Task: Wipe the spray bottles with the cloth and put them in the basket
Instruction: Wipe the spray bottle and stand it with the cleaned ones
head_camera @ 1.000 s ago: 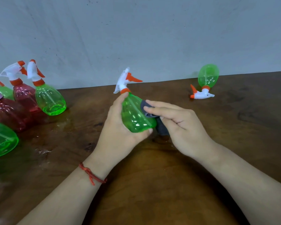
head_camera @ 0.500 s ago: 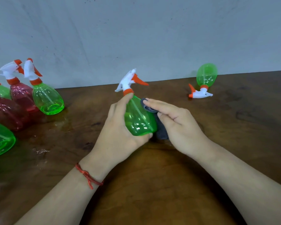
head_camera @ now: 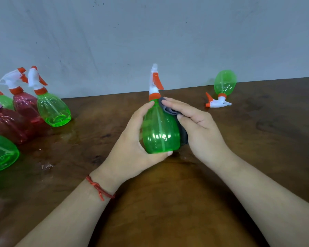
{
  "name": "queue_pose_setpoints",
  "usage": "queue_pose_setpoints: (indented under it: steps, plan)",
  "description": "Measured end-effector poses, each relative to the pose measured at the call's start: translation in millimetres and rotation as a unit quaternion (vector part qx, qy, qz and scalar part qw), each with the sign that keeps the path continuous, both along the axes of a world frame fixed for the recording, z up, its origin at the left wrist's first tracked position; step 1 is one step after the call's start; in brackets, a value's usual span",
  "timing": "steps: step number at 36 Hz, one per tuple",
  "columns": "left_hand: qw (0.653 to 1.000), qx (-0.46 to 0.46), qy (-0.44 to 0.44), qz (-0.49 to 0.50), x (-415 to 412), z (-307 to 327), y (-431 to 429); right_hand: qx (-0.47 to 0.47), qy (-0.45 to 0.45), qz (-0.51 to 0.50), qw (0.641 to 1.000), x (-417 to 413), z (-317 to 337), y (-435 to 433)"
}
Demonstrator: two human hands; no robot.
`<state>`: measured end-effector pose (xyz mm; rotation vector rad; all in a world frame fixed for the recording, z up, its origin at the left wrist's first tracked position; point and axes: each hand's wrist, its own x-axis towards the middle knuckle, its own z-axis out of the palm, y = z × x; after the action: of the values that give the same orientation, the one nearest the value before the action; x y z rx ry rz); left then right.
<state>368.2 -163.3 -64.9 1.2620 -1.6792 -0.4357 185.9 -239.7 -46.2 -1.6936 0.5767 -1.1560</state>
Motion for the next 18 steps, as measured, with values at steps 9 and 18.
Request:
queue_pose_setpoints:
  steps: [9, 18]
  plan:
    - [0.998, 0.000, -0.003, 0.061, -1, -4, -3, -0.087, 0.057, -0.022, 0.994, -1, -5, 6]
    - [0.981, 0.031, 0.087, 0.173, 13, -1, -9, -0.225, 0.153, 0.013, 0.962, 2, -13, 11]
